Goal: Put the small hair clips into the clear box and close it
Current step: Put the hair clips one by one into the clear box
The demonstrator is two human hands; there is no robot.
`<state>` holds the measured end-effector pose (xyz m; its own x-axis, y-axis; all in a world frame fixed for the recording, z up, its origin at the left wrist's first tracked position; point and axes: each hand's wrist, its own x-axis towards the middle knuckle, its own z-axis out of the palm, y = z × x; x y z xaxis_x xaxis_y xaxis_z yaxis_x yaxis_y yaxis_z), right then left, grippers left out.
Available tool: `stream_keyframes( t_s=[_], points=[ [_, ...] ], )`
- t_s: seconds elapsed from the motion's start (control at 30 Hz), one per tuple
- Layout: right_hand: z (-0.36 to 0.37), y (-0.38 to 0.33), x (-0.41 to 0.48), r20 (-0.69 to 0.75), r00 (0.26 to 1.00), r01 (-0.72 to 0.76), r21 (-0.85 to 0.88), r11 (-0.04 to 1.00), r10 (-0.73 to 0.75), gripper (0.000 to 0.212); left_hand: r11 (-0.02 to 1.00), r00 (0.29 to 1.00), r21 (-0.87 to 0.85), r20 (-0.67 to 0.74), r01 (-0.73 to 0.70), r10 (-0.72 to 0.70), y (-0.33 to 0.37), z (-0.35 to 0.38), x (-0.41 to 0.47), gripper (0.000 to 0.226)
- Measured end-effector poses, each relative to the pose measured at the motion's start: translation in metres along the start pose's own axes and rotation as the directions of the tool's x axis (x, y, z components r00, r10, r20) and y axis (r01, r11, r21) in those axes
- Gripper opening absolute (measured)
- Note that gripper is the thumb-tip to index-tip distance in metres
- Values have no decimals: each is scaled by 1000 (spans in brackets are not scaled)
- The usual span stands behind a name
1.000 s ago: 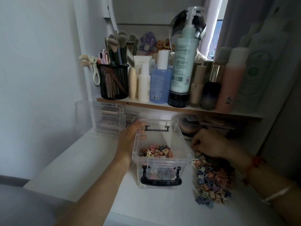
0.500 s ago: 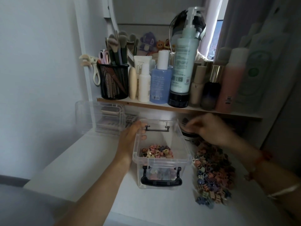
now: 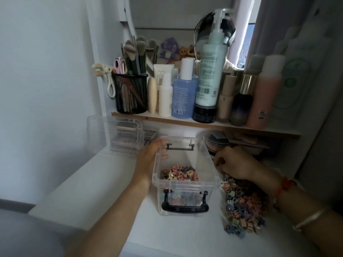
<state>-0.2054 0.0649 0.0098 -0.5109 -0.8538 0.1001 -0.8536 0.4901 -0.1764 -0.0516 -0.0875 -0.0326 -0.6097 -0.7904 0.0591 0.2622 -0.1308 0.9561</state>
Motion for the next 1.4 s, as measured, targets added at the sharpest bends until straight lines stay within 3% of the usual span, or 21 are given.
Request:
stream_keyframes(
  t_s=[0.07, 0.13, 0.2, 0.23, 0.3, 0.37, 0.4, 0.47, 0.53, 0.63, 0.83, 0.97, 1.03, 1.07, 1.13, 1.17, 1.24, 1.27, 1.4],
  points=[
    [-4, -1, 1, -64, 998, -3, 55, 998, 7, 19, 1000, 1000, -6, 4, 0, 0, 1, 1, 0, 31],
    [-18, -8, 1, -194, 980, 15, 325, 946, 51, 14, 1000, 1000, 6, 4, -4, 4, 0, 0, 1, 29],
    [-37, -22, -5, -217, 976, 128, 688, 714, 35, 10, 1000, 1000, 7, 1, -1, 1, 0, -1, 1, 27],
    [-45, -27, -10, -204, 979, 164, 779, 605, -2, 11, 1000, 1000, -10, 8, 6, -6, 0, -1, 2, 31],
    [-54, -30, -15, -176, 982, 183, 825, 534, -65, 16, 999, 999, -43, 33, 17, -16, 1, 0, 2, 46],
    [-50, -23, -11, -183, 983, 167, 788, 593, -34, 17, 999, 1000, -54, 28, 1, 0, 1, 0, 4, 50],
    [-45, -17, -8, -195, 981, 138, 727, 673, 9, 15, 999, 1000, -53, 14, -7, 7, 2, 1, 3, 48],
    [-31, -1, -3, -186, 980, 17, 433, 901, 71, 13, 998, 1000, -63, -1, -16, 16, 2, 1, 3, 37],
    [-17, 10, -3, -127, 990, -39, 131, 991, 55, 18, 998, 1000, -66, -3, -17, 17, 2, 2, 1, 30],
    [-3, 14, -2, -38, 999, -30, -21, 999, 30, 21, 1000, 999, -17, 23, -24, 24, 0, 1, -1, 40],
    [3, 8, 9, -81, 994, -81, -194, 978, 67, 26, 1000, 1000, -23, 10, -16, 17, 1, 1, 1, 54],
    [3, 7, 9, -82, 995, -72, -218, 973, 56, 25, 999, 1000, -30, 19, -15, 16, 0, 0, 1, 50],
    [-7, 3, 6, -136, 990, -33, -22, 999, 29, 18, 999, 1000, -31, 12, -17, 18, 1, 1, 1, 51],
    [-16, -3, 4, -141, 990, 1, 200, 980, 28, 14, 1000, 1000, -21, 8, -20, 20, 1, 1, 1, 51],
    [-35, -18, -5, -93, 995, 82, 655, 751, -27, 15, 1000, 1000, -2, 11, -21, 21, 2, 2, -1, 44],
    [-42, -23, -9, -97, 994, 105, 763, 638, -47, 17, 1000, 1000, 4, 13, -20, 20, 2, 1, 0, 44],
    [-52, -25, -15, -105, 994, 105, 843, 528, -30, 14, 1000, 999, 1, 35, -11, 11, 1, 0, -1, 46],
    [-53, -23, -16, -107, 994, 94, 843, 530, -6, 12, 1000, 999, -6, 47, -11, 12, 1, 0, -2, 44],
    [-42, -5, -12, -87, 994, 21, 724, 690, 61, 8, 1000, 1000, -2, 25, -17, 17, 1, 1, -1, 31]
  ],
)
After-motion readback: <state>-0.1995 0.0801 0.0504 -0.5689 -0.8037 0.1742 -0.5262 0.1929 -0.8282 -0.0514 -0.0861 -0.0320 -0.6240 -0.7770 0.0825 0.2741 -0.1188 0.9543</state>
